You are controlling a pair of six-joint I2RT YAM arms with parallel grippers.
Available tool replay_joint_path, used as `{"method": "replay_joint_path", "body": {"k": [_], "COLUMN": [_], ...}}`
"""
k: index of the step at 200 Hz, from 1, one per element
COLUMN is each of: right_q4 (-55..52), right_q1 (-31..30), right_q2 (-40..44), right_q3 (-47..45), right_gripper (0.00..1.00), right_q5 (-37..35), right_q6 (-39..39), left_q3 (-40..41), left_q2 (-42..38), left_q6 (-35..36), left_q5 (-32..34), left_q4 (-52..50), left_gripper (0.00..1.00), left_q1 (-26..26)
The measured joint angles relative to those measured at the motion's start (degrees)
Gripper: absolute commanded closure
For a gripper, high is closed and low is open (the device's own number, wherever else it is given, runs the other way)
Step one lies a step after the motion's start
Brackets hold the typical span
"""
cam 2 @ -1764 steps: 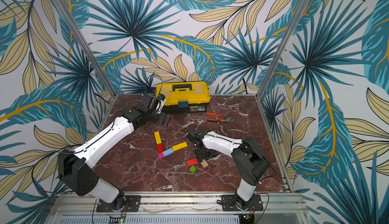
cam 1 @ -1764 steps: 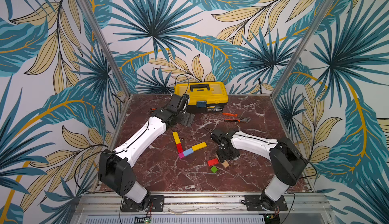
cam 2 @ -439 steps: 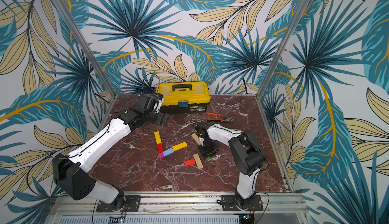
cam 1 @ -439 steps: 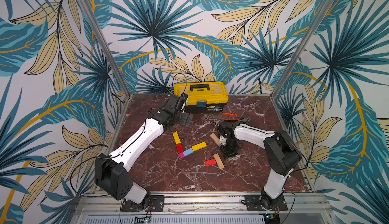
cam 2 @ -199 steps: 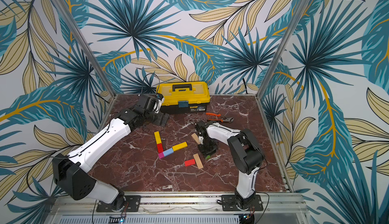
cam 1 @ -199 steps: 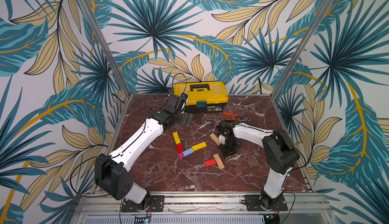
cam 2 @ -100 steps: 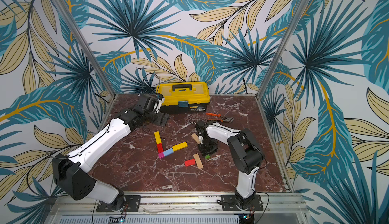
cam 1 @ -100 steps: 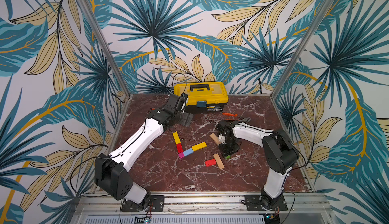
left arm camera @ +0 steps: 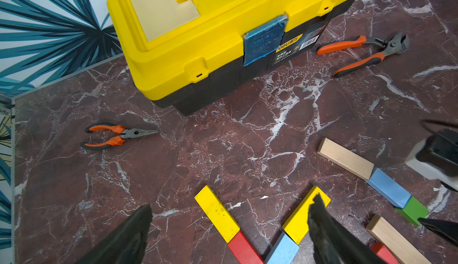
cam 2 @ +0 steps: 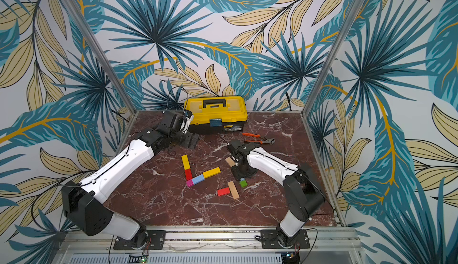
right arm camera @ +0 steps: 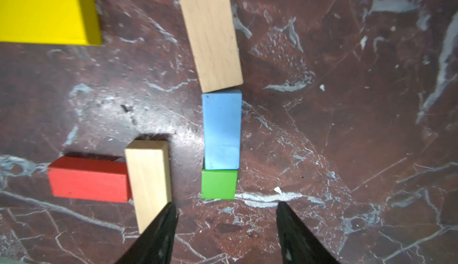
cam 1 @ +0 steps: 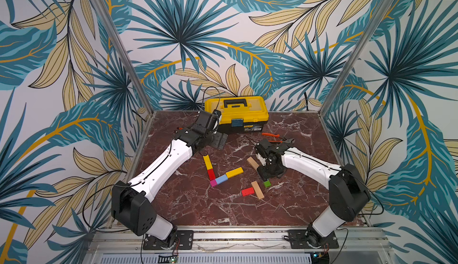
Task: Assemble the letter v with building blocks
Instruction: Assemble the building block at the center of the board, then pick up the building block from the center of the board.
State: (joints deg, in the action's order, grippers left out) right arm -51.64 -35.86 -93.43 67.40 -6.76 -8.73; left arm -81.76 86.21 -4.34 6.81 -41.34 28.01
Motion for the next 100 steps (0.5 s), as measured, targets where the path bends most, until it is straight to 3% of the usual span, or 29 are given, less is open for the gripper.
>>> {"method": "replay_joint_path", "body": {"k": [44,100], "right_q4": [-0.26,2.69], "right_q1": [-9.92,-14.45], "right_q2": [1.03,0.87], "right_q3": [-0.28,-1.97], "right_gripper": [0.32,0.32], "right_q5": [-2.01,1.01], "right_q6": [0.44,2.75], "left_q3": [0.00,0.00], "left_q2": [0.00,0.00], "left_q6": [-0.02,-0.63], "left_q5": [0.09,1.79], "left_q4": [0.00,0.00], "left_gripper": [0.01,0.01], "left_q1": [0.00,-1.49]}}
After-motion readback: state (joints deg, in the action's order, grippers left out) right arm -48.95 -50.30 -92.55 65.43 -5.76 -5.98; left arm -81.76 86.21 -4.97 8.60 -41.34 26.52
